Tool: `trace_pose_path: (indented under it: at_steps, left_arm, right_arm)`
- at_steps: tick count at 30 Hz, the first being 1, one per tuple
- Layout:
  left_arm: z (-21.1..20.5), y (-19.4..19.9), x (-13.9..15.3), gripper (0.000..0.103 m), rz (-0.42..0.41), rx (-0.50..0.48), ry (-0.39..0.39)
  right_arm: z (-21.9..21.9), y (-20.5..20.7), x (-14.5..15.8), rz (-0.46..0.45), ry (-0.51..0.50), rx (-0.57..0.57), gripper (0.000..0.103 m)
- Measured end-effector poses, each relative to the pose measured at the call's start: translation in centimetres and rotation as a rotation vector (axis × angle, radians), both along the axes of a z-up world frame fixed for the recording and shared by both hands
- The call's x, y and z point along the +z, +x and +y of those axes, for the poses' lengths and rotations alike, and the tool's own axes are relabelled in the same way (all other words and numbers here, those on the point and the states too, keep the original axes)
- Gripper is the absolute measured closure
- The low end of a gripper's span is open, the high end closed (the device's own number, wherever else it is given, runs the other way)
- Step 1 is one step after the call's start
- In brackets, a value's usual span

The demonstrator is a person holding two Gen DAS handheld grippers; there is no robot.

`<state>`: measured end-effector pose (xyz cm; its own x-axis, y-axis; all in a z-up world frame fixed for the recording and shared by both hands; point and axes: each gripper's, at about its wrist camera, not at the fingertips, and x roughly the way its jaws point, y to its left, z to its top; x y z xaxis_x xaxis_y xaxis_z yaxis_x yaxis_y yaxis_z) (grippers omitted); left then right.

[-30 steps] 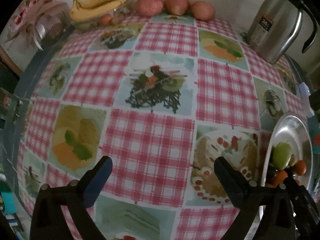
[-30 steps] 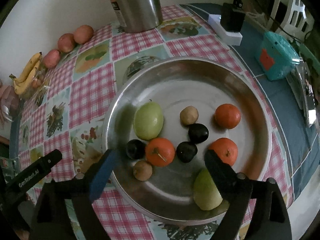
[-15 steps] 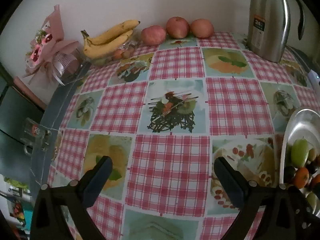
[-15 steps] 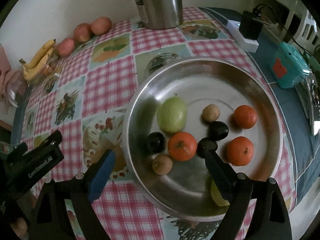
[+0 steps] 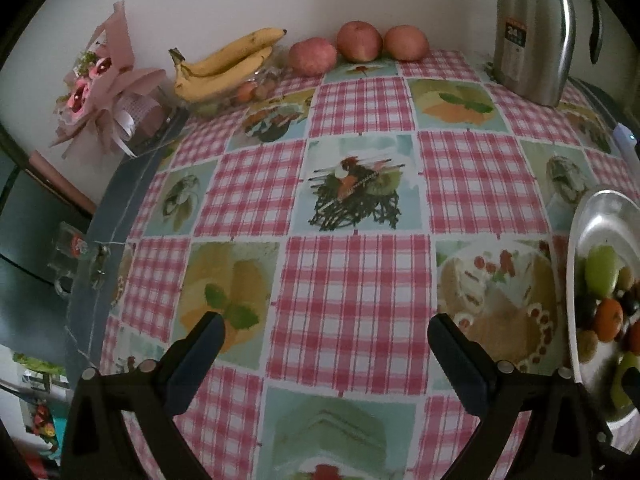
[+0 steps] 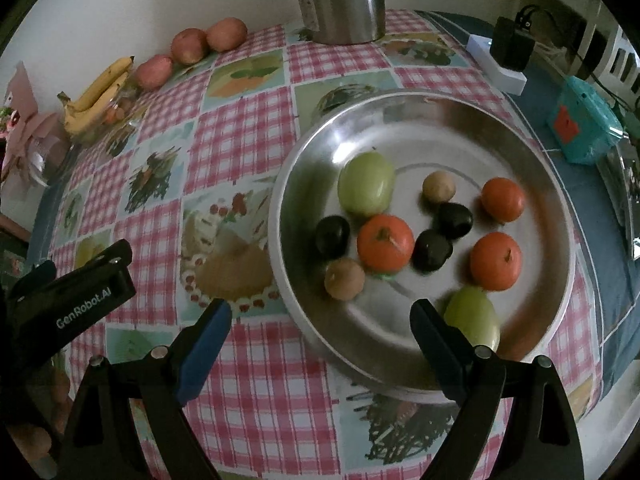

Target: Organize fruits

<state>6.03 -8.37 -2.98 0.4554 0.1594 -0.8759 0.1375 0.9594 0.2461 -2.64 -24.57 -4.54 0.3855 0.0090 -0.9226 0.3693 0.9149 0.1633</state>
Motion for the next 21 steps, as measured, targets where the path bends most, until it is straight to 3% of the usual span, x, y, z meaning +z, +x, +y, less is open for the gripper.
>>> trace_pose_path:
  at_steps: [9,21]
  left_arm:
    - [1.6,-2.4,1.1,0.000,0.040,-0.010,-0.070]
    - [3.9,-5.3,3.1,0.000,-0.015,-0.034,-0.147]
  right_arm:
    - [1.1,-1.7,0.4,-0.001,-0.019,0.031,0.012]
    - [1.7,-3.4,2.6,-0.066,-0.077,0.023,0.012]
